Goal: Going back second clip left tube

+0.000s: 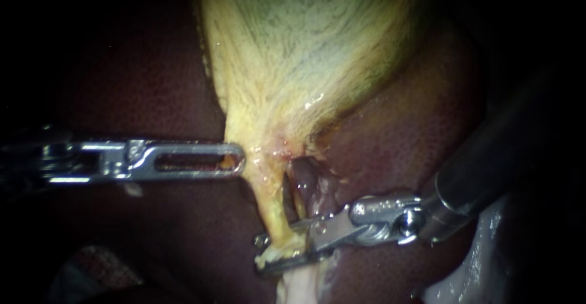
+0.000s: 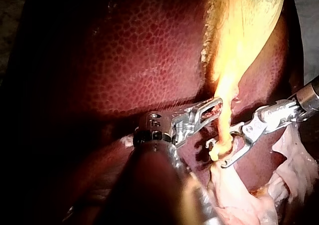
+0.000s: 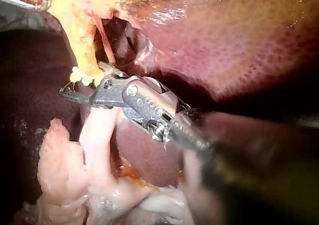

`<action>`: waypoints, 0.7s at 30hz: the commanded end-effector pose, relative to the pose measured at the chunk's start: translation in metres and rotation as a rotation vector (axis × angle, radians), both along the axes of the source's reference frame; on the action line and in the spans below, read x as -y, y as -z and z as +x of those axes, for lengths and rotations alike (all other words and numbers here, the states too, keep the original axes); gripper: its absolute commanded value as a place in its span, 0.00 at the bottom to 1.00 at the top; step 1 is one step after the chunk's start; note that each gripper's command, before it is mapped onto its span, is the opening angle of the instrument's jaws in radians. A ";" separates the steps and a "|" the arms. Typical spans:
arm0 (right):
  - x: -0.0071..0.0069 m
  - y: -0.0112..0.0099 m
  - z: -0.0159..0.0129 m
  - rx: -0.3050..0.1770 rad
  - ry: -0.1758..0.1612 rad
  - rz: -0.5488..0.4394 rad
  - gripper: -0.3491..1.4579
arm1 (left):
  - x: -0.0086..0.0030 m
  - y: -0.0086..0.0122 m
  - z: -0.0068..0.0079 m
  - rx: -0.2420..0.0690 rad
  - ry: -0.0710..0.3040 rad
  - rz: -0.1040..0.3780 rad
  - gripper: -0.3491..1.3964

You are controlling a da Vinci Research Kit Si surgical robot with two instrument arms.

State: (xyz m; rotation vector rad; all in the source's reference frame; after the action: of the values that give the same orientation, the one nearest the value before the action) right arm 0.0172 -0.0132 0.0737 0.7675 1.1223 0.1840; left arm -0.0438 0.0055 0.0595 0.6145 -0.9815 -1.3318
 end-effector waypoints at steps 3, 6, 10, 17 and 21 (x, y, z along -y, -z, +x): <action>-0.0006 0.0001 0.0000 -0.015 -0.013 -0.062 0.51 | 0.0000 0.0000 0.0001 0.001 -0.001 0.000 0.00; -0.0014 0.0002 -0.0001 -0.030 -0.028 -0.127 0.52 | 0.0000 0.0000 0.0001 0.001 -0.001 0.000 0.00; -0.0026 0.0006 -0.0008 -0.052 -0.018 -0.183 0.52 | 0.0000 0.0001 0.0002 0.001 -0.001 0.000 0.00; -0.0032 0.0011 -0.0034 -0.055 -0.024 -0.202 0.52 | 0.0001 0.0001 0.0002 -0.001 0.001 -0.001 0.00; -0.0035 0.0019 -0.0055 -0.055 -0.028 -0.213 0.52 | 0.0001 0.0001 0.0002 -0.001 0.001 -0.001 0.00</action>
State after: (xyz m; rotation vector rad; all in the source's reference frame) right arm 0.0112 -0.0096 0.0715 0.5686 1.1840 0.0696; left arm -0.0436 0.0054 0.0595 0.6139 -0.9827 -1.3315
